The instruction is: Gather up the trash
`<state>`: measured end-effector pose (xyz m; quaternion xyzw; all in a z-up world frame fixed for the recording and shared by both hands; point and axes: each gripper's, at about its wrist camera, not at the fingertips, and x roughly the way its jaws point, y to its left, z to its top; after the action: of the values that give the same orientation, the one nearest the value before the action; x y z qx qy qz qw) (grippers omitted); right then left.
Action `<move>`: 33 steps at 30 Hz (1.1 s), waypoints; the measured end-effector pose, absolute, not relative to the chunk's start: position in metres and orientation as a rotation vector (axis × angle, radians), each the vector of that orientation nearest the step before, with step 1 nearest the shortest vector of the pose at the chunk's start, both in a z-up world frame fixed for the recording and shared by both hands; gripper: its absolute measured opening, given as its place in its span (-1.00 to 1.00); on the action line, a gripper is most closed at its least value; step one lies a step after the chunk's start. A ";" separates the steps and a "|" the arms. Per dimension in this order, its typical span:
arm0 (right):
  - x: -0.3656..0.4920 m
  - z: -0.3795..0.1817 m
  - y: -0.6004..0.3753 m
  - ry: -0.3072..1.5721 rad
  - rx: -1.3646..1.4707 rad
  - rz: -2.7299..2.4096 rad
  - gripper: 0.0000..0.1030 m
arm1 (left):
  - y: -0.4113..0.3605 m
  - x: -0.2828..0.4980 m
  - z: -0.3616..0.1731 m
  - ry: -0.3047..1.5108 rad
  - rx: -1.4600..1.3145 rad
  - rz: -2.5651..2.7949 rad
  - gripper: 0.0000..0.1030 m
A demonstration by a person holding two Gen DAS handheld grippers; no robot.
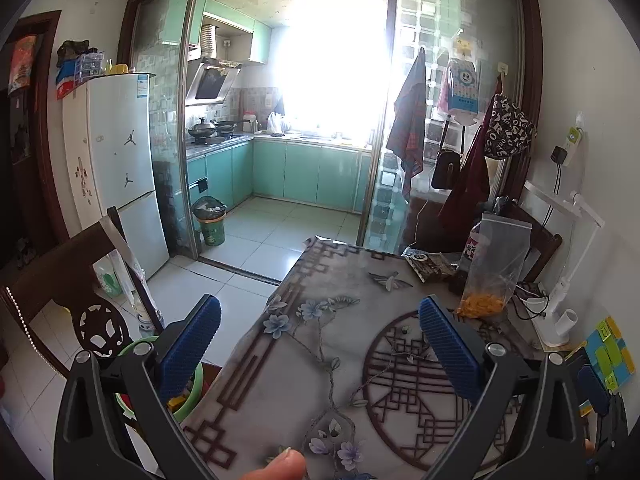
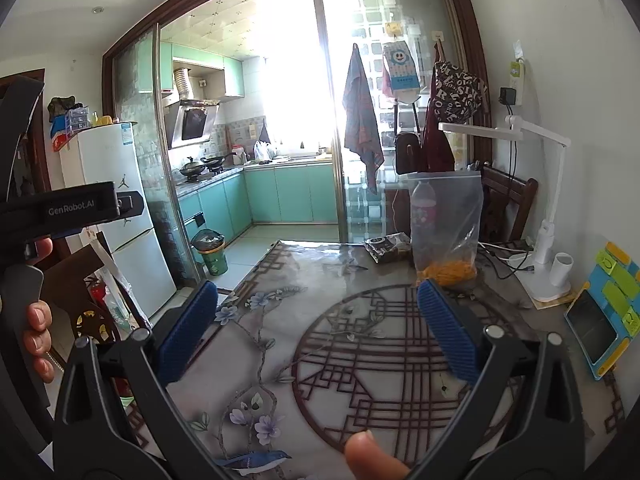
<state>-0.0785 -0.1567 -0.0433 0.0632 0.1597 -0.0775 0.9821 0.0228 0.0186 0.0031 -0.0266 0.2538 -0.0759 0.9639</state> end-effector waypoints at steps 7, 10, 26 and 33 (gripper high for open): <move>-0.078 -0.041 -0.158 0.319 0.135 -0.156 0.91 | 0.011 0.025 0.003 0.519 -0.060 -0.183 0.85; -0.076 -0.042 -0.161 0.325 0.140 -0.166 0.91 | 0.009 0.026 0.003 0.517 -0.055 -0.192 0.85; -0.072 -0.044 -0.165 0.341 0.142 -0.176 0.91 | 0.008 0.028 0.005 0.487 -0.054 -0.185 0.85; -0.072 -0.045 -0.168 0.345 0.146 -0.183 0.91 | 0.007 0.029 0.003 0.490 -0.050 -0.187 0.85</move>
<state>-0.0720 -0.1683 -0.0452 0.0725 0.1712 -0.0910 0.9783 0.0289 0.0067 0.0035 -0.0248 0.2422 -0.0926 0.9655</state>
